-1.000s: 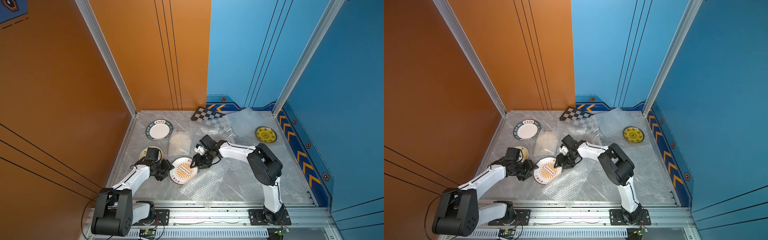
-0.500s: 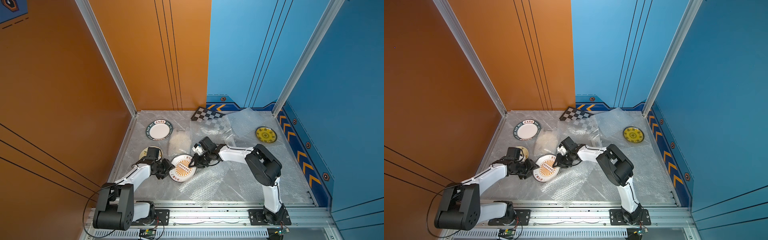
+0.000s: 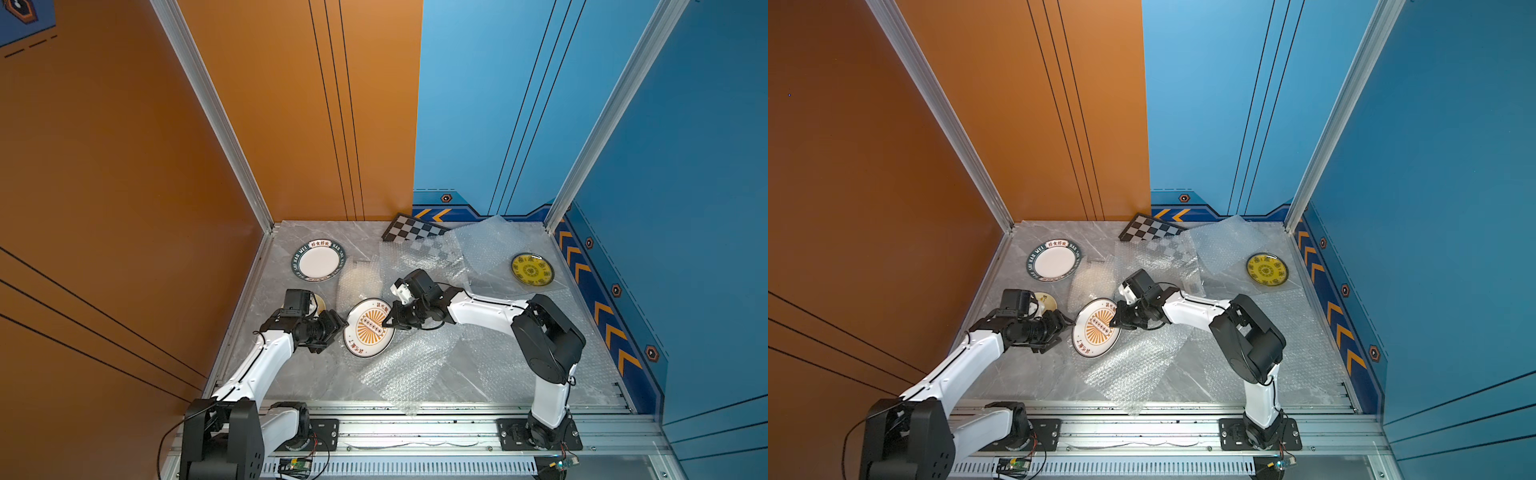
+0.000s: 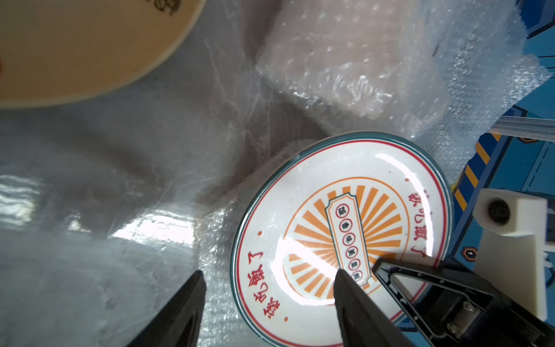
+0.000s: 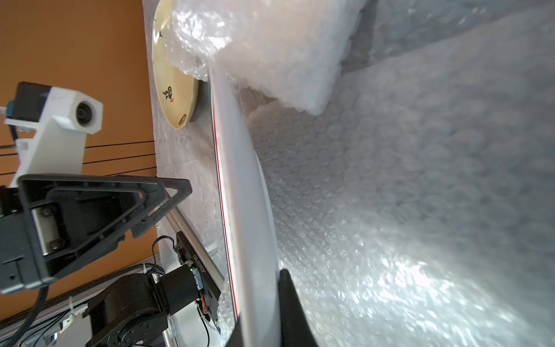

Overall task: Unpack dinner plates from bubble wrap
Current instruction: Pick up the plate from the bubble wrap.

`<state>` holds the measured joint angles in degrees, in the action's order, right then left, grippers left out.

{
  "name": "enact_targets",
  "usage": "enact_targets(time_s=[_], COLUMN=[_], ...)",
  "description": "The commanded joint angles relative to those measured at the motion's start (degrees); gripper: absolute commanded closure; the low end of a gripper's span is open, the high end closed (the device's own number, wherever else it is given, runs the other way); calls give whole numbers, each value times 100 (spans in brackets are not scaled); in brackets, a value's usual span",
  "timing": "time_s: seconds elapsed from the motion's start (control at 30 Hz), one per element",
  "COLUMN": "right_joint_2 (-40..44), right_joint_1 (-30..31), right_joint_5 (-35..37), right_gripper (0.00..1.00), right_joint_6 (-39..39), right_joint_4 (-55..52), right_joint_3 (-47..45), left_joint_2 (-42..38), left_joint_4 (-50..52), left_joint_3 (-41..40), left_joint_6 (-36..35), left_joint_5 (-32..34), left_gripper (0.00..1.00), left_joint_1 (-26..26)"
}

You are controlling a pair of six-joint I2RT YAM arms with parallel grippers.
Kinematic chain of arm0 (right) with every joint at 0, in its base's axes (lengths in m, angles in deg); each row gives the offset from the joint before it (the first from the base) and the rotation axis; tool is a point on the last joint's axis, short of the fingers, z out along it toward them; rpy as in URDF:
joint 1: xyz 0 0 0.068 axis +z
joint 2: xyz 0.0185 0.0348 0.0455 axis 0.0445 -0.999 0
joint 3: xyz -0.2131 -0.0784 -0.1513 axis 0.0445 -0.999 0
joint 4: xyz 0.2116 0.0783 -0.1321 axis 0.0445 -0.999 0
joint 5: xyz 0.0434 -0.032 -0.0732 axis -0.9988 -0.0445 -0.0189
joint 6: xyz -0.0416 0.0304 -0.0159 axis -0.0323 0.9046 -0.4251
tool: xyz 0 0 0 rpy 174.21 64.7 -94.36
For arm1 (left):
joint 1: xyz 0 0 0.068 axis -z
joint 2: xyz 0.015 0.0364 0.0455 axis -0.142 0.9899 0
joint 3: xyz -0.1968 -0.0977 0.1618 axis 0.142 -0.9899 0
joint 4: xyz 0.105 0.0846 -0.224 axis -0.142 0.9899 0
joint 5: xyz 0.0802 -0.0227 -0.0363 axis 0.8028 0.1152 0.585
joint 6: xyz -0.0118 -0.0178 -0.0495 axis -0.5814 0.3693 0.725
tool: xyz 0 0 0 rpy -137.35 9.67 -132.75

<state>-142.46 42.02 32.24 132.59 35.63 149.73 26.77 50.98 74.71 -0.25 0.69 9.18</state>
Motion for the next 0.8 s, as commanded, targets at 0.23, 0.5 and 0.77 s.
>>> enact_targets(time_s=[0.23,0.5,0.77], right_joint_2=[493,-201,-1463], right_joint_1=[395,1283,1949], right_joint_5=[357,509,504], right_gripper=[91,92,92], right_joint_6=[207,911,1746], right_joint_4=[-597,221,1443], right_joint_3=[573,892,1286], left_joint_2=[-142,57,176], left_joint_4=[975,1449,1776], left_joint_3=[1726,2692,2950], left_joint_6=[-962,-1045,-1127], left_joint_5=[237,813,1072], left_gripper=[26,25,22], left_joint_1=[40,-248,-383])
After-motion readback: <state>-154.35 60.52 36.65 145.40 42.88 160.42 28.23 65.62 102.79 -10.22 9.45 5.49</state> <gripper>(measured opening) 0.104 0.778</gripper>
